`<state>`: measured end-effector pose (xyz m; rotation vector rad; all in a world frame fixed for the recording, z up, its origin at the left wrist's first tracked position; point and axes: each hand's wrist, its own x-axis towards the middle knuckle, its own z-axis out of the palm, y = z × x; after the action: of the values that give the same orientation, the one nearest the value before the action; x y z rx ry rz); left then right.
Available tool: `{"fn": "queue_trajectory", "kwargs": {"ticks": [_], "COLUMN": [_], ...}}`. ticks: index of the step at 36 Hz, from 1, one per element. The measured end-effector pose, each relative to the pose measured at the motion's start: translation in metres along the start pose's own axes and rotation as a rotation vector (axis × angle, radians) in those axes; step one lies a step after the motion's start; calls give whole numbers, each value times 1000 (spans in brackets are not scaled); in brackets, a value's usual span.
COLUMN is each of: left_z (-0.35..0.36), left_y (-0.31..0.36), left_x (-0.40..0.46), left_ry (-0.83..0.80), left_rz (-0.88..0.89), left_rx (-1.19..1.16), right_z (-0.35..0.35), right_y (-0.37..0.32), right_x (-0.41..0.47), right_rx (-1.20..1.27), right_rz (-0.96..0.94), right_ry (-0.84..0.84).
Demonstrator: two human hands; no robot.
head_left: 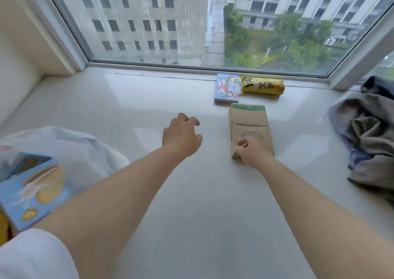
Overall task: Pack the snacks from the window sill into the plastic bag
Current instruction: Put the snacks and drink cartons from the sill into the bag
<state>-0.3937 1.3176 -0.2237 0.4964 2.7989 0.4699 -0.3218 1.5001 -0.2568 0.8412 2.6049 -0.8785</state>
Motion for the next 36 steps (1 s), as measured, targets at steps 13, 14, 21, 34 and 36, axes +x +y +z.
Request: {"fn": "queue_trajectory", "kwargs": {"ticks": [13, 14, 21, 34, 36], "left_z": [126, 134, 162, 148, 148], "left_y": [56, 58, 55, -16, -21], "left_x": [128, 135, 176, 222, 232], "left_ry": [-364, -372, -325, -42, -21], "left_rz": [-171, -188, -398, -462, -444], "left_rx": [-77, -104, -318, 120, 153], "right_z": [-18, -16, 21, 88, 76], "right_y": [107, 111, 84, -19, -17], "right_x": [138, 148, 180, 222, 240], "right_rx": [-30, -40, 14, 344, 288], "right_rz": [229, 229, 31, -148, -167], "right_ry": [171, 142, -12, -93, -5]}}
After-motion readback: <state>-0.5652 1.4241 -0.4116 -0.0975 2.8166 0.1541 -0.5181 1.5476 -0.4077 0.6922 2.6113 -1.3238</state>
